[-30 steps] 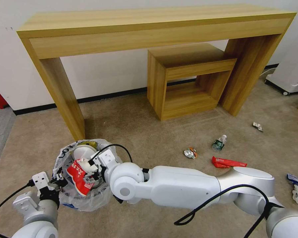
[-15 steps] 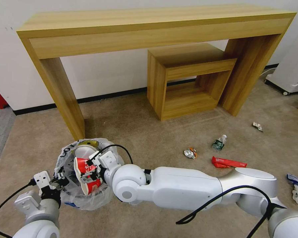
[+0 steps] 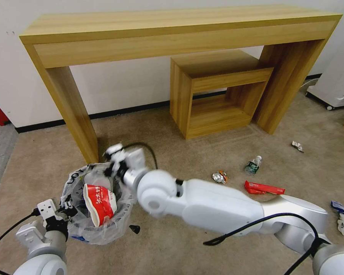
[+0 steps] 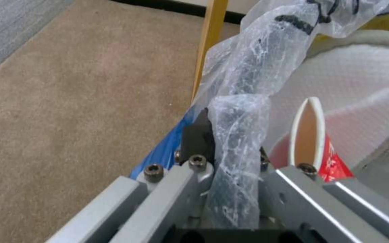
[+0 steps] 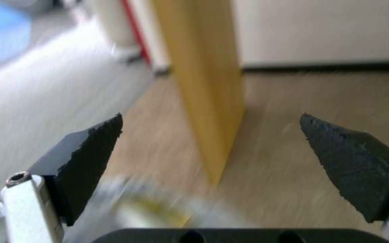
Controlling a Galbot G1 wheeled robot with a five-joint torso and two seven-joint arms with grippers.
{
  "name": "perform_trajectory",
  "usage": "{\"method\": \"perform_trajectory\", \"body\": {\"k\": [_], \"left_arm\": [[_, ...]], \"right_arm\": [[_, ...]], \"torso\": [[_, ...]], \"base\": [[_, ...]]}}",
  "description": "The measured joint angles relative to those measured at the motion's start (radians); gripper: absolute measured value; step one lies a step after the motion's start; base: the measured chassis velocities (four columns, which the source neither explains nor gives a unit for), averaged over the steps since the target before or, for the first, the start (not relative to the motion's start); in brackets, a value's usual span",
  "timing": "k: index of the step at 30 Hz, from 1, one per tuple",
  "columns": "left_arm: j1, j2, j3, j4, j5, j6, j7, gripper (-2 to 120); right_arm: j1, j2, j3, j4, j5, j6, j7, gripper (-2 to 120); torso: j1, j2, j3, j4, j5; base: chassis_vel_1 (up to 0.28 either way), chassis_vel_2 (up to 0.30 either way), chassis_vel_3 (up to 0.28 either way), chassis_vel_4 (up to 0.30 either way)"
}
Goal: Pick up the trash bin and place the garbage on the floor into it.
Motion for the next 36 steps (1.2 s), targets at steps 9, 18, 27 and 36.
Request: {"method": "perform_trajectory", "body": {"k": [9,18,27,36], "left_arm": [[0.001,0.001,-0.002,-0.002,-0.001,0.004,-0.004,1],[0.013,-0.003,-0.015,-0.023,0.003,0.004,-0.005,1],[0.014,-0.001,-0.013,-0.029,0.008,0.004,-0.006,1],[0.021,0.007,-0.007,-0.039,0.010,0.004,-0.002,1]], "right_arm": [[-0.124,-0.160,0.299,0.029,-0.114,0.145,-0.094,100],[-0.358,-0.311,0.678,0.114,-0.156,0.179,-0.156,100],[-0.655,-0.378,0.964,0.202,-0.210,0.213,-0.179,100],[-0.891,-0.387,1.144,0.235,-0.255,0.239,-0.176,100]], "torso": [[0.000,0.000,0.000,-0.0005,0.0001],[0.000,0.000,0.000,-0.0002,0.0003],[0.000,0.000,0.000,-0.0005,0.0006],[0.000,0.000,0.000,-0.0002,0.0002]], "base": [[0.000,0.000,0.000,0.000],[0.000,0.000,0.000,0.000],[0.000,0.000,0.000,0.000],[0.000,0.000,0.000,0.000]]}}
